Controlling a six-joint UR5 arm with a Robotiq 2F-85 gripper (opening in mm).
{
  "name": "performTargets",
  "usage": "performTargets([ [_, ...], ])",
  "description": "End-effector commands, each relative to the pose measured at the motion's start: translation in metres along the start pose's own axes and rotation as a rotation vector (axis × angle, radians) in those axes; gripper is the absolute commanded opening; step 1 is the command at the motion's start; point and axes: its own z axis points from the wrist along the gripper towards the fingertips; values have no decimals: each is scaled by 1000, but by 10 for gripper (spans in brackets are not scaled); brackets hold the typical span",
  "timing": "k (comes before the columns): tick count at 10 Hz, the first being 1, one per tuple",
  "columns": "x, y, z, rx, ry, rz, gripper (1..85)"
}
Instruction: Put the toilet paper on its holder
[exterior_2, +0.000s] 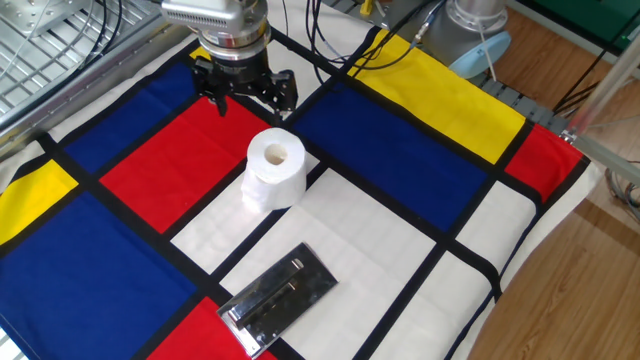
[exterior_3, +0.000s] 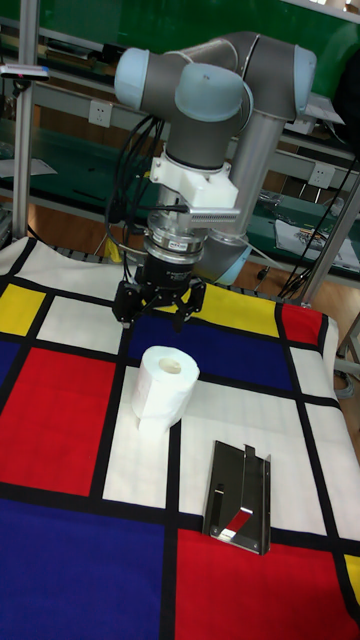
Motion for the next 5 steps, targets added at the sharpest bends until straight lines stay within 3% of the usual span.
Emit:
performTargets([
  [1, 0, 4, -2, -14, -2, -12, 813],
  [5, -16, 5, 9, -3, -20, -58, 813],
])
